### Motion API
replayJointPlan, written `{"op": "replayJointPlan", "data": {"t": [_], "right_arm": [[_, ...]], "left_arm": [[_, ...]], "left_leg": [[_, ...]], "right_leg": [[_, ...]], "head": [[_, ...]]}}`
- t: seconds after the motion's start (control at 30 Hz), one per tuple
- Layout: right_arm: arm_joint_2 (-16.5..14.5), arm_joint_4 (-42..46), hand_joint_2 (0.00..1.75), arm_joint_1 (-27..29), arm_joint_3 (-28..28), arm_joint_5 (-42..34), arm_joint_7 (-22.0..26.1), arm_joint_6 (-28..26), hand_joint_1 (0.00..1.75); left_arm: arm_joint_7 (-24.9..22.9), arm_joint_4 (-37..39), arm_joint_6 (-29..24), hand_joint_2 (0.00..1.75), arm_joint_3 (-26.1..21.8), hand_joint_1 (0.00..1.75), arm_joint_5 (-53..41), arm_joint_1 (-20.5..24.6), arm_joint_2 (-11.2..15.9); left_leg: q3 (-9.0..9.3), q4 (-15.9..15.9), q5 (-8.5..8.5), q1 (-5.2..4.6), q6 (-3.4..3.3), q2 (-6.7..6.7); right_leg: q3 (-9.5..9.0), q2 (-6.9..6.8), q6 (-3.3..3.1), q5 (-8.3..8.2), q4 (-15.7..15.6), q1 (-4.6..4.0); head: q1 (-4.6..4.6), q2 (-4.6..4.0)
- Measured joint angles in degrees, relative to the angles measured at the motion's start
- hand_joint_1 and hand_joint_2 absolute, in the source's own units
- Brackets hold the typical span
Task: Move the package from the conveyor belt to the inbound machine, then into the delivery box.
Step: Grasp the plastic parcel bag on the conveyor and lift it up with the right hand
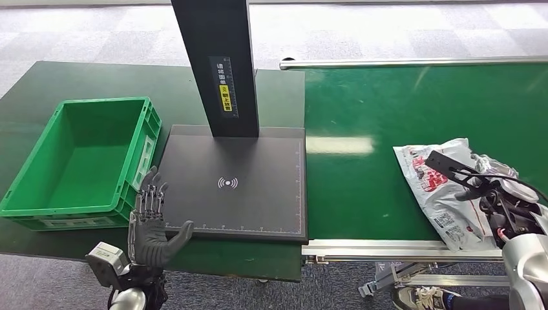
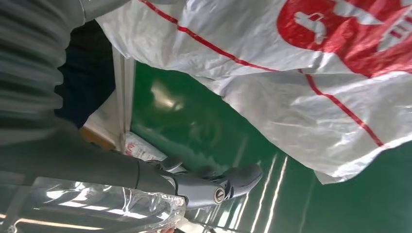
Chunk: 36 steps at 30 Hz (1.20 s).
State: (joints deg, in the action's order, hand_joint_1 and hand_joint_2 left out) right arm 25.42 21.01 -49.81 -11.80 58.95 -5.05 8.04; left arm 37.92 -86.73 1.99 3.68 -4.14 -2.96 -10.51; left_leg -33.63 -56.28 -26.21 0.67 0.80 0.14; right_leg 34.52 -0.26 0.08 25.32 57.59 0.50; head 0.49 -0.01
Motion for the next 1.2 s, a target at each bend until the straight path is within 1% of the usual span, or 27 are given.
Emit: {"op": "replayJointPlan", "data": {"t": [0.1,0.27,0.3,0.4,0.43,0.6,0.7,0.87,1.0,1.07,1.1,1.2], "right_arm": [[0.58,-0.98,1.75,-0.32,-0.42,0.03,-0.63,1.16,0.00],[1.18,-2.49,1.75,-0.78,-0.73,0.63,-3.90,10.82,0.00],[1.27,-2.77,1.75,-0.83,-0.84,0.94,-4.42,12.34,0.24],[1.55,-3.39,1.75,-0.93,-1.05,1.31,-4.87,15.76,1.53],[1.61,-3.56,1.75,-0.91,-1.08,1.09,-4.56,16.67,1.72],[1.87,-4.14,1.75,-0.57,-0.91,-0.94,0.03,20.48,1.75],[2.04,-4.20,1.75,-0.52,-0.79,-1.21,2.01,20.99,1.75],[2.00,-4.20,1.75,-0.53,-0.83,-0.90,3.56,20.50,1.75],[1.61,-4.14,1.75,-0.53,-0.91,-0.86,5.65,18.31,1.75],[1.30,-4.08,1.75,-0.53,-0.92,-1.13,6.75,16.32,1.75],[1.09,-3.98,1.75,-0.53,-0.92,-1.41,7.40,14.67,1.75],[0.05,-3.16,1.75,-0.60,-0.68,-3.10,9.51,6.94,1.75]], "left_arm": [[-0.08,0.00,0.03,1.75,0.01,0.00,-0.14,0.04,-0.04],[-1.03,0.30,-0.32,1.75,-0.08,0.00,-2.47,0.92,-0.16],[-1.17,0.40,-0.36,1.75,-0.13,0.00,-2.69,1.23,-0.20],[-1.62,0.61,-0.28,1.75,-0.31,0.00,-3.14,1.92,-0.33],[-1.74,0.63,-0.20,1.75,-0.37,0.00,-3.24,2.02,-0.40],[-1.98,0.63,0.57,1.75,-0.51,0.00,-3.75,2.19,-0.58],[-2.07,0.63,0.68,1.75,-0.63,0.00,-3.79,2.21,-0.61],[-2.10,0.63,1.40,1.75,-1.00,0.00,-3.39,2.21,-0.66],[-2.10,0.46,1.75,1.75,-1.25,0.00,-3.02,2.18,-0.64],[-2.10,0.15,1.75,1.75,-1.35,0.00,-2.90,2.09,-0.63],[-2.11,-0.10,1.75,1.75,-1.41,0.00,-2.80,1.99,-0.62],[-2.16,-1.28,1.71,1.75,-1.75,0.00,-2.55,1.34,-0.63]], "left_leg": [[0.01,0.00,0.00,0.00,0.00,0.00],[0.00,0.00,0.01,0.00,-0.01,-0.02],[0.00,0.00,0.01,-0.01,-0.01,0.00],[0.01,0.00,0.01,-0.02,-0.02,0.04],[0.02,0.00,0.01,-0.02,-0.02,0.03],[0.02,0.00,0.01,-0.01,-0.02,0.02],[0.02,0.00,0.01,-0.01,-0.02,0.01],[0.01,0.00,0.01,-0.01,-0.02,0.00],[-0.01,0.00,0.01,-0.01,-0.02,-0.01],[-0.03,0.00,0.01,-0.02,-0.02,0.00],[-0.04,0.00,0.01,-0.02,-0.02,0.01],[-0.03,0.01,0.01,-0.01,-0.02,0.13]], "right_leg": [[0.00,0.00,0.00,0.00,0.00,0.00],[-0.01,0.00,0.00,0.00,0.00,0.00],[-0.01,0.00,0.01,0.00,0.00,0.00],[-0.01,0.01,0.02,-0.01,0.00,0.01],[0.00,0.01,0.02,-0.01,0.00,0.01],[0.00,0.01,0.02,-0.01,0.00,0.00],[0.00,0.01,0.02,-0.01,0.00,0.00],[-0.01,0.01,0.02,-0.01,0.00,0.00],[-0.03,0.00,0.02,-0.01,0.00,0.00],[-0.03,0.00,0.02,-0.01,0.00,0.00],[-0.03,0.01,0.02,-0.01,0.00,0.00],[-0.02,0.06,0.02,-0.02,0.01,0.00]], "head": [[-0.01,-0.01],[0.01,-0.01],[0.00,-0.01],[0.01,-0.01],[0.01,-0.01],[0.00,-0.01],[-0.01,-0.01],[0.00,-0.01],[0.01,-0.01],[0.01,-0.01],[0.01,-0.01],[0.00,-0.01]]}}
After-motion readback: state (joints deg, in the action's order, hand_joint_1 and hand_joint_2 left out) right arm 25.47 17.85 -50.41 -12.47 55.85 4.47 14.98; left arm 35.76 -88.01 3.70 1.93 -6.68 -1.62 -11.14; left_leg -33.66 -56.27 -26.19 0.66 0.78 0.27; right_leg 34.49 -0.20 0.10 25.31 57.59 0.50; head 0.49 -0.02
